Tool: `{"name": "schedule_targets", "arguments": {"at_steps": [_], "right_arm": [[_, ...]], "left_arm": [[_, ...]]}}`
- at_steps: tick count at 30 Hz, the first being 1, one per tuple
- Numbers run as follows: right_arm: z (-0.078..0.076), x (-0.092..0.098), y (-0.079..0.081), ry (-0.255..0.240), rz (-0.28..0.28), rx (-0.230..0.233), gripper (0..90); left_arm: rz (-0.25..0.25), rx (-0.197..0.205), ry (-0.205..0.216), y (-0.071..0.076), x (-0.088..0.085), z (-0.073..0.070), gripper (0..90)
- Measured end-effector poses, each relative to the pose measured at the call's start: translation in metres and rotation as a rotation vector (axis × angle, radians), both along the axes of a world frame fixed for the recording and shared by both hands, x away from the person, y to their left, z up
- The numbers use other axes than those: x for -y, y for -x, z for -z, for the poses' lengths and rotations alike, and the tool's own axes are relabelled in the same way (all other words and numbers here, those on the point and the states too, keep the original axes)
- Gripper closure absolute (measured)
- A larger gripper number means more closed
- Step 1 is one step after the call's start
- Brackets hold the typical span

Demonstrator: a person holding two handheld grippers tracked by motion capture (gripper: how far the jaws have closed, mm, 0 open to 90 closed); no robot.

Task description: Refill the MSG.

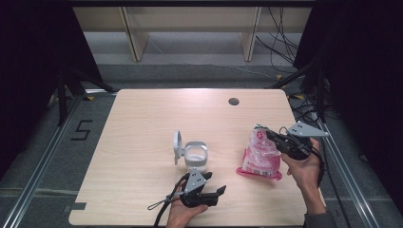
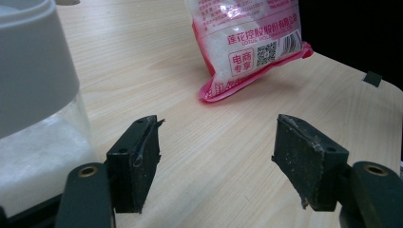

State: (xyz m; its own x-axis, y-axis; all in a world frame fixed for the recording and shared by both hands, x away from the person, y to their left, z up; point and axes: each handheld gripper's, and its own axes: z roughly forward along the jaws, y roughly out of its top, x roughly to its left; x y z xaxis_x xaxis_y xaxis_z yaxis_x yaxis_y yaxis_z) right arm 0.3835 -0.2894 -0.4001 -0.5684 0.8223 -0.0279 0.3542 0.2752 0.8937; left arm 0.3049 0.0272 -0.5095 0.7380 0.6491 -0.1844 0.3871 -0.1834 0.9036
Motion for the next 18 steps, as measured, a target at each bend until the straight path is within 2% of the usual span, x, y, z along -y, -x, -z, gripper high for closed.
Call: {"name": "schedule_targets", "arguments": {"at_steps": [1,2,3,4,5,6,7,9,10,11,12,13,15,16,17,18], "right_arm": [[0.002,0.001,0.000,0.012,0.008,-0.025,90.0],[0.002,0.001,0.000,0.012,0.008,-0.025,90.0],[0.004,0.000,0.000,0.012,0.016,-0.020,90.0],[0.005,0.001,-0.001,0.014,0.019,-0.016,90.0],[0.005,0.002,-0.002,0.033,0.004,-0.008,90.0],[0.007,0.002,-0.003,0.043,0.006,-0.018,90.0],[0.008,0.000,-0.002,0.033,0.025,-0.038,90.0],[0.013,0.002,-0.005,0.071,0.020,-0.013,90.0],[0.015,0.001,-0.005,0.076,0.028,-0.032,90.0],[0.017,0.002,-0.007,0.089,0.026,-0.021,90.0],[0.019,0.002,-0.008,0.089,0.027,-0.031,90.0],[0.020,0.001,-0.005,0.065,0.044,-0.081,90.0],[0.024,0.004,-0.009,0.093,0.038,-0.040,90.0],[0.025,0.004,-0.009,0.091,0.040,-0.051,90.0],[0.027,0.005,-0.010,0.101,0.038,-0.039,89.9],[0.028,0.005,-0.010,0.100,0.043,-0.054,89.7]], "left_arm": [[0.019,0.024,0.005,-0.002,-0.001,0.000,31.7],[0.005,0.007,0.001,0.000,-0.001,-0.001,31.7],[0.014,0.019,-0.007,0.000,-0.002,-0.001,31.7],[-0.003,0.008,0.022,0.001,-0.001,-0.001,31.7],[0.004,0.015,0.001,0.001,-0.003,-0.003,31.7],[0.021,0.033,-0.005,-0.001,-0.004,-0.003,31.7],[0.015,0.020,0.001,0.000,-0.004,-0.003,31.9],[0.011,0.023,-0.005,0.001,-0.005,-0.004,32.8],[0.028,0.048,-0.030,-0.001,-0.008,-0.004,32.8],[-0.002,0.018,-0.002,0.001,-0.006,-0.004,32.8],[0.018,0.039,-0.015,-0.001,-0.007,-0.004,32.7],[0.017,0.038,-0.016,-0.001,-0.007,-0.004,32.6],[0.018,0.032,-0.016,-0.001,-0.007,-0.004,32.5],[0.005,0.015,0.002,0.000,-0.005,-0.004,32.5],[0.012,0.015,0.002,0.000,-0.005,-0.003,32.6],[0.011,0.016,-0.003,0.000,-0.006,-0.003,32.5]]}}
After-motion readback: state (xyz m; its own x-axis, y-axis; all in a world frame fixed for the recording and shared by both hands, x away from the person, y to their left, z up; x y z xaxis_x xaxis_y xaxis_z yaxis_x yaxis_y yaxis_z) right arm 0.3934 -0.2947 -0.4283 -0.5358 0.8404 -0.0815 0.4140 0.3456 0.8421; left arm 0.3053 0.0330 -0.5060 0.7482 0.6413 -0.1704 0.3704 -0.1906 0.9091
